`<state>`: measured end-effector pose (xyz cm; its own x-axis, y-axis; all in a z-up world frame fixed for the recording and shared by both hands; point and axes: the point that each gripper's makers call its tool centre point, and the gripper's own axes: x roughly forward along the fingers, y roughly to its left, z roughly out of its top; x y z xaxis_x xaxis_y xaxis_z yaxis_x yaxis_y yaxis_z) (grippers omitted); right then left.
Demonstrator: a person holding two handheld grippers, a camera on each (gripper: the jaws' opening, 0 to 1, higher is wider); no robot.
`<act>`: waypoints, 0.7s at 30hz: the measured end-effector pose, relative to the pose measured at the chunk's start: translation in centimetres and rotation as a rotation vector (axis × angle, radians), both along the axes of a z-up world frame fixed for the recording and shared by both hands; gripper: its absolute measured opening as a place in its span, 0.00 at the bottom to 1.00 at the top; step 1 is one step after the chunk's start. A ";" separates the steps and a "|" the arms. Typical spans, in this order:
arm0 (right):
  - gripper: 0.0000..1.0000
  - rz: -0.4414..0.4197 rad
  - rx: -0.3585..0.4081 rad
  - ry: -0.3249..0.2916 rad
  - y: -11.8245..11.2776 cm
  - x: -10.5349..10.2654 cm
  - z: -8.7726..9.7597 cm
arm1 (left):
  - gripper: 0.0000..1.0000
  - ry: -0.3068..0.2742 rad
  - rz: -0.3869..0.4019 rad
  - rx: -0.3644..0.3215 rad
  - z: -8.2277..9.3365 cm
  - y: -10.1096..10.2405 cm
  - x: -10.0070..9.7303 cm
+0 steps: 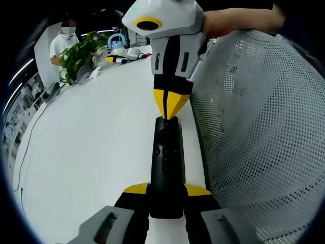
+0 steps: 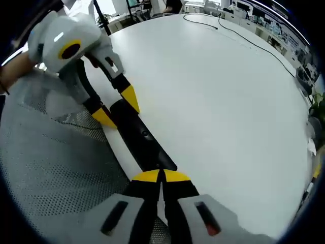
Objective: Press the specified remote control buttons in sequence, fully releasing each button before pressing the next.
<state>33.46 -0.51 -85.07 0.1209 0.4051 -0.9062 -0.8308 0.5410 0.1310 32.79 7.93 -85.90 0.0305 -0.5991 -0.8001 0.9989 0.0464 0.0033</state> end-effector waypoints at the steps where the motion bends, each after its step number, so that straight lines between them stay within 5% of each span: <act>1: 0.00 0.000 -0.003 -0.002 0.0 0.0 0.0 | 0.25 0.000 0.000 0.000 0.0 0.0 0.0; 11: 0.00 -0.012 -0.050 0.021 0.0 0.2 -0.2 | 0.25 0.000 0.000 0.002 0.0 0.0 0.0; 15: 0.00 -0.062 0.013 -0.018 -0.1 0.1 -0.1 | 0.25 -0.001 0.002 0.004 0.0 0.0 0.0; 21: 0.00 -0.102 0.030 0.021 -0.1 0.2 0.0 | 0.25 -0.001 0.002 0.004 0.0 0.0 -0.1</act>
